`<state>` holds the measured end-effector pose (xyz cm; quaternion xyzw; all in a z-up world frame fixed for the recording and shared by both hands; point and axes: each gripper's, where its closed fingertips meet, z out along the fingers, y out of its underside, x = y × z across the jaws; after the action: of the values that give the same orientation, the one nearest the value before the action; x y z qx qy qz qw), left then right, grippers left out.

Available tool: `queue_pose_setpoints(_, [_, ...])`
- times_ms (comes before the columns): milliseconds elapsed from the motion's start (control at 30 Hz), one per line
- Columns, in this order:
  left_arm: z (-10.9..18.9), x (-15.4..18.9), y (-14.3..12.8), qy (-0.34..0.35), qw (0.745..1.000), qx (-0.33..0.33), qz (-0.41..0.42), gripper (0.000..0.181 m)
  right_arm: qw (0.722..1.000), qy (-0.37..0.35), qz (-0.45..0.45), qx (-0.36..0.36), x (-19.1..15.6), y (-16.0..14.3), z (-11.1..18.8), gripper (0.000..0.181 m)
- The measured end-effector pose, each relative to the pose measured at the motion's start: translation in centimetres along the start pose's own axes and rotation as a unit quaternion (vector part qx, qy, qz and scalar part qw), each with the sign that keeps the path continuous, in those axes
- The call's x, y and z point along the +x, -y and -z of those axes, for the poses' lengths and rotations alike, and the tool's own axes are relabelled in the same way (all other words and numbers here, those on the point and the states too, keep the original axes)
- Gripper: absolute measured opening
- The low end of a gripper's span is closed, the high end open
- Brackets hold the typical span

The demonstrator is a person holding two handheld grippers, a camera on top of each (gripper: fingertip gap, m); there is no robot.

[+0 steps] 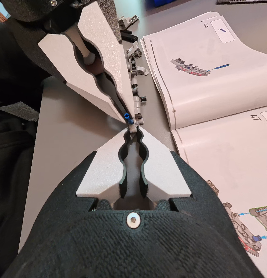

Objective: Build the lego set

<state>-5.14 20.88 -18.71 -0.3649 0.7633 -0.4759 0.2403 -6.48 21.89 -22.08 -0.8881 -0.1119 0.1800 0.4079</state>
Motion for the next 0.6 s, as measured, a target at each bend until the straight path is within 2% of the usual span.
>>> queue_pose_setpoints(33, [0.01, 0.03, -0.02, 0.0, 1.0, 0.0, -0.002, 0.003, 1.0, 0.0, 0.0, 0.0, 0.0, 0.0, 0.0, 0.007])
queue_pose_setpoints(233, [0.03, 0.02, -0.02, 0.014, 1.0, 0.0, -0.019, 0.003, 1.0, -0.001, 0.001, 0.0, 0.0, -0.01, 0.0, 0.007])
queue_pose_setpoints(500, [0.06, -0.13, 0.02, 0.026, 0.998, 0.001, 0.05, 0.003, 1.0, 0.0, 0.0, 0.0, -0.01, 0.0, 0.0, 0.007])
queue_pose_setpoints(600, [0.18, -0.45, -0.01, 0.037, 0.993, 0.007, 0.109, 0.003, 1.0, 0.0, 0.001, 0.0, 0.01, 0.0, 0.02, 0.007])
